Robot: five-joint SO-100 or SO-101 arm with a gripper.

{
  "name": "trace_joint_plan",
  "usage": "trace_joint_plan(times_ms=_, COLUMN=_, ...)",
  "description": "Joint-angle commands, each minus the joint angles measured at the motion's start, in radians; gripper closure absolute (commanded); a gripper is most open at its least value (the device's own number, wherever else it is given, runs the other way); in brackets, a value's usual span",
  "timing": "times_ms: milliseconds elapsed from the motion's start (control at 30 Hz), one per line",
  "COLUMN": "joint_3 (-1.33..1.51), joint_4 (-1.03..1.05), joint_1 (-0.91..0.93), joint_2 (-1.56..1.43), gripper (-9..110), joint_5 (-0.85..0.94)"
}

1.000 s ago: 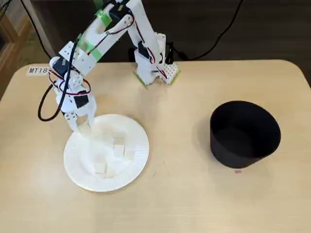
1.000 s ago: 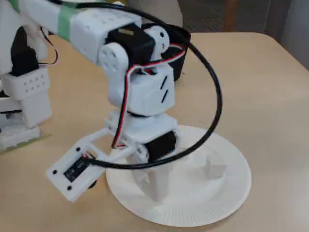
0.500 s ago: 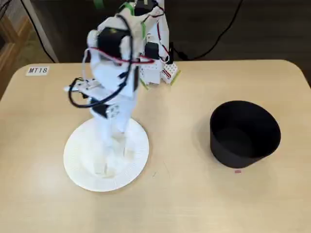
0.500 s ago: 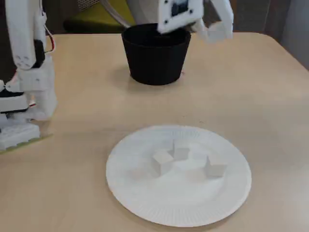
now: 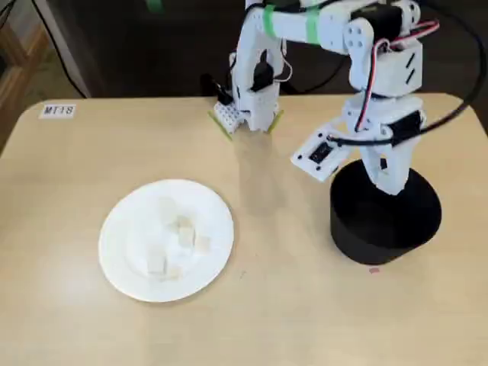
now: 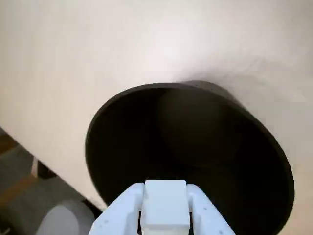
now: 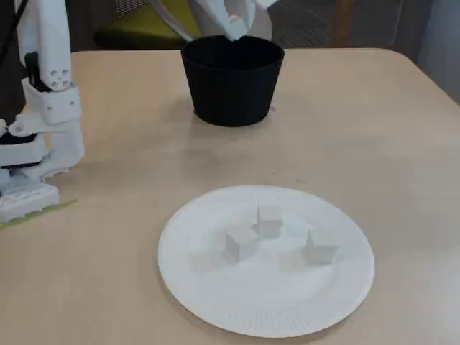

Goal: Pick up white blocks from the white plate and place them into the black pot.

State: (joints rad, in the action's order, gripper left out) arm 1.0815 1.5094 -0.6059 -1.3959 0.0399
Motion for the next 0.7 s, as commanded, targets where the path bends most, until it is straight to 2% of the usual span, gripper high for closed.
trace_joint_plan(times_ms=0, joint_3=-0.002, joint_4=-0.021, joint_1=-0.018, joint_2=0.044, gripper=104, joint_5=0.026)
trace_joint_plan(times_ms=133, joint_3=-0.002, joint_4=-0.025, joint_1=0.011, joint_2=0.084, gripper=104, joint_5=0.029)
trace_joint_plan(times_ms=300, joint_3=-0.002, joint_4=-0.026, joint_1=0.034, joint_2=0.071, gripper=80, joint_5=0.069)
trace_joint_plan(times_ms=467, joint_3=-0.005, joint_4=-0.018, joint_1=0.054, joint_2=0.029, gripper=74, joint_5=0.061)
trace_joint_plan(times_ms=533, joint_3=-0.005, joint_4=-0.014, joint_1=0.06, joint_2=0.015, gripper=80, joint_5=0.048)
trace_joint_plan(times_ms=633, joint_3=-0.006, joint_4=0.02, joint_1=0.089, joint_2=-0.021, gripper=104, joint_5=-0.003)
trace_joint_plan(times_ms=667, joint_3=-0.006, joint_4=0.037, joint_1=0.109, joint_2=-0.038, gripper=104, joint_5=-0.017)
